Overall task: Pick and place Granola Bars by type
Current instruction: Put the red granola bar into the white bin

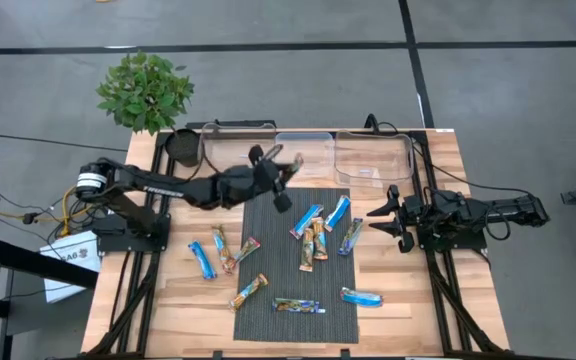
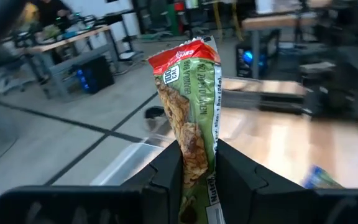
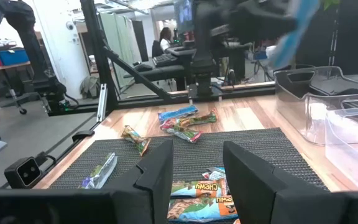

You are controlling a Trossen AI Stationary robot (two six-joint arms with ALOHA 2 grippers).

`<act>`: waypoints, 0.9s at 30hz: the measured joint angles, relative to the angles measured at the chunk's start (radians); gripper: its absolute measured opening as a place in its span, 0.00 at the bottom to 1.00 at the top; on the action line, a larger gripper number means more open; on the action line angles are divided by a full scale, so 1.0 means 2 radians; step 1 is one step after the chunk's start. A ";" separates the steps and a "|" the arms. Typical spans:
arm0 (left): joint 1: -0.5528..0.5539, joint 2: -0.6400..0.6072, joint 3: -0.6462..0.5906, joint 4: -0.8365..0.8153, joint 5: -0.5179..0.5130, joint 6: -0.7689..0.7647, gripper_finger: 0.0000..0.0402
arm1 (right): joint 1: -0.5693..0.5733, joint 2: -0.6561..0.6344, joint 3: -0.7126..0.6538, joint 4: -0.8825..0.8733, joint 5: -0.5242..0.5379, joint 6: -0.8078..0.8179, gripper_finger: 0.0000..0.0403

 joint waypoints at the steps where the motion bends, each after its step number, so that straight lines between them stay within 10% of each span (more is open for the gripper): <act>1: 0.012 0.000 0.000 0.000 0.005 -0.005 0.19 | 0.000 0.000 0.000 0.000 0.000 0.000 0.33; 27: 0.130 0.000 0.000 0.027 0.025 -0.038 0.19 | 0.000 0.000 0.000 0.000 0.000 0.000 0.33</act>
